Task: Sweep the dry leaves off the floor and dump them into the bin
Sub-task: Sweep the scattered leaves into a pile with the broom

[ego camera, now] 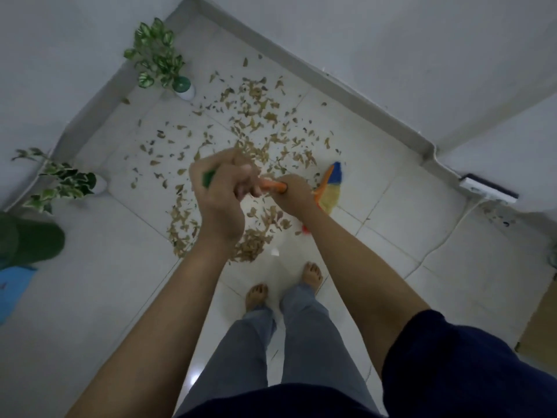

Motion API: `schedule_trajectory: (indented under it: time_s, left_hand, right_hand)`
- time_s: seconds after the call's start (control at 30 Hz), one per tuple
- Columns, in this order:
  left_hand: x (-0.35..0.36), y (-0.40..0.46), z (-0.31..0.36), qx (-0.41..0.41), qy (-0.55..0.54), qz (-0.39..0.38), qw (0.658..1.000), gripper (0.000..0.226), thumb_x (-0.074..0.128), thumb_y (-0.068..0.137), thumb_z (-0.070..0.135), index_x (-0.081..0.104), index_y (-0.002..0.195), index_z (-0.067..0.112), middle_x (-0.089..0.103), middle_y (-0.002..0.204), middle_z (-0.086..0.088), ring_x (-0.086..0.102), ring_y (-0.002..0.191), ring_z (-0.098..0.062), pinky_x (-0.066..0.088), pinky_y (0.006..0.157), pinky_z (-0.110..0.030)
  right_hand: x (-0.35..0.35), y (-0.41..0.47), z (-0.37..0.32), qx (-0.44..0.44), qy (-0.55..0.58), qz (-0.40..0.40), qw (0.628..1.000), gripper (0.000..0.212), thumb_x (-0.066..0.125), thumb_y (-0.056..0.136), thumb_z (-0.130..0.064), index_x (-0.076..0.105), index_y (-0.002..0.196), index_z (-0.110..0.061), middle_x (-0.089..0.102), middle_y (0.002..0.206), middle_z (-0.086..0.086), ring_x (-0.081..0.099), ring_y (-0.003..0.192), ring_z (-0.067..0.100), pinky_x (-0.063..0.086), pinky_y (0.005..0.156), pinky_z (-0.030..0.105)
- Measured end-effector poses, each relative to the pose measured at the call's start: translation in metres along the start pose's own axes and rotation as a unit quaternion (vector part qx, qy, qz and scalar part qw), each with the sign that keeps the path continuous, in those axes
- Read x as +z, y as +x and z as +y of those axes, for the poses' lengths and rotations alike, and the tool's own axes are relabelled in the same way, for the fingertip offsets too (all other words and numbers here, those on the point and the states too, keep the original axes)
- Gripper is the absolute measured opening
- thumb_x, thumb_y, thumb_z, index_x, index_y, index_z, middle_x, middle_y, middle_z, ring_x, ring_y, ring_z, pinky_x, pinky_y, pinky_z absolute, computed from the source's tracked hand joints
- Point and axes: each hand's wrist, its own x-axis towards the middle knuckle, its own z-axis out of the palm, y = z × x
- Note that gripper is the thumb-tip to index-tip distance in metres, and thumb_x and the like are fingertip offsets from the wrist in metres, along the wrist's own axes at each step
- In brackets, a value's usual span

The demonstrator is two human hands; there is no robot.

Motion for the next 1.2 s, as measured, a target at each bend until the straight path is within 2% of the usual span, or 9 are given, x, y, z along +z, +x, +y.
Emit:
schedule_trajectory:
  time_s: [0.1, 0.27, 0.4, 0.53, 0.67, 0.8, 0.87, 1.0, 1.2]
  left_hand:
    - [0.017, 0.016, 0.024, 0.064, -0.048, 0.008, 0.997, 0.027, 0.046, 0.065, 0.016, 0.044, 0.041, 0.028, 0.037, 0.039, 0.014, 0.038, 0.036, -0.011, 0.030, 0.051, -0.029]
    - [0.064, 0.018, 0.024, 0.088, -0.078, 0.000, 0.993, 0.028, 0.046, 0.068, 0.013, 0.043, 0.043, 0.026, 0.038, 0.040, 0.013, 0.039, 0.036, -0.011, 0.035, 0.052, -0.028]
    - [0.098, 0.009, -0.007, 0.010, -0.054, -0.036, 0.998, 0.027, 0.047, 0.069, 0.015, 0.042, 0.044, 0.022, 0.033, 0.041, -0.002, 0.041, 0.041, -0.015, 0.035, 0.052, -0.026]
    - [0.117, -0.013, -0.042, -0.069, -0.017, -0.047, 0.996, 0.028, 0.047, 0.070, 0.019, 0.038, 0.044, 0.014, 0.028, 0.046, -0.024, 0.039, 0.047, -0.023, 0.039, 0.054, -0.021]
    - [0.104, -0.035, -0.059, -0.103, -0.007, -0.007, 0.995, 0.027, 0.049, 0.067, 0.021, 0.042, 0.042, 0.028, 0.028, 0.046, -0.020, 0.038, 0.048, -0.027, 0.039, 0.056, -0.023]
    - [0.074, -0.044, -0.052, -0.063, 0.013, 0.024, 0.998, 0.028, 0.048, 0.068, 0.018, 0.041, 0.042, 0.026, 0.044, 0.043, 0.008, 0.043, 0.046, -0.021, 0.038, 0.055, -0.024]
    - [0.061, -0.043, -0.038, -0.034, 0.018, 0.027, 0.999, 0.028, 0.046, 0.068, 0.016, 0.039, 0.043, 0.026, 0.046, 0.043, 0.015, 0.045, 0.045, -0.014, 0.036, 0.055, -0.024]
    - [0.044, -0.043, -0.006, 0.011, -0.036, 0.038, 0.999, 0.026, 0.043, 0.066, 0.016, 0.041, 0.042, 0.024, 0.038, 0.039, 0.012, 0.041, 0.040, -0.014, 0.034, 0.057, -0.027]
    - [0.063, -0.072, 0.004, 0.008, -0.082, 0.011, 0.997, 0.026, 0.045, 0.066, 0.018, 0.045, 0.042, 0.025, 0.040, 0.039, 0.011, 0.041, 0.040, -0.014, 0.035, 0.055, -0.025]
  right_hand:
    - [-0.032, 0.002, -0.009, -0.043, 0.017, 0.059, 0.997, 0.050, 0.050, 0.085, -0.008, 0.023, 0.046, -0.020, 0.029, 0.045, -0.004, 0.025, 0.043, 0.007, 0.023, 0.049, 0.028]
    - [-0.073, -0.008, 0.035, -0.033, 0.011, 0.102, 0.994, 0.049, 0.053, 0.083, -0.009, 0.026, 0.045, -0.020, 0.031, 0.044, -0.005, 0.032, 0.044, 0.012, 0.027, 0.050, 0.027]
    - [-0.088, -0.016, 0.101, -0.013, -0.030, 0.075, 0.997, 0.051, 0.057, 0.082, -0.012, 0.025, 0.044, -0.021, 0.029, 0.042, -0.007, 0.026, 0.041, 0.005, 0.021, 0.046, 0.022]
    - [-0.078, -0.025, 0.154, 0.002, -0.096, -0.010, 0.995, 0.048, 0.053, 0.083, -0.009, 0.024, 0.045, -0.019, 0.032, 0.045, -0.002, 0.031, 0.044, 0.014, 0.027, 0.054, 0.029]
    - [-0.047, -0.031, 0.156, -0.015, -0.102, -0.063, 0.993, 0.045, 0.053, 0.085, -0.012, 0.030, 0.047, -0.020, 0.034, 0.048, -0.007, 0.037, 0.050, 0.014, 0.030, 0.056, 0.026]
    - [-0.019, -0.021, 0.116, -0.045, -0.053, -0.095, 0.993, 0.043, 0.050, 0.086, -0.011, 0.033, 0.047, -0.018, 0.038, 0.048, -0.004, 0.033, 0.045, 0.008, 0.025, 0.047, 0.018]
    - [-0.015, -0.018, 0.093, -0.058, -0.025, -0.078, 0.995, 0.045, 0.052, 0.085, -0.010, 0.031, 0.046, -0.017, 0.036, 0.046, -0.003, 0.031, 0.043, 0.008, 0.023, 0.046, 0.018]
    - [-0.028, -0.030, 0.063, -0.086, 0.008, -0.017, 0.996, 0.048, 0.053, 0.080, -0.005, 0.025, 0.044, -0.022, 0.031, 0.043, -0.007, 0.028, 0.042, 0.006, 0.023, 0.044, 0.022]
    - [-0.047, -0.084, 0.088, -0.055, -0.039, 0.048, 0.997, 0.046, 0.055, 0.080, -0.009, 0.028, 0.045, -0.022, 0.033, 0.044, -0.007, 0.028, 0.042, 0.004, 0.020, 0.044, 0.018]
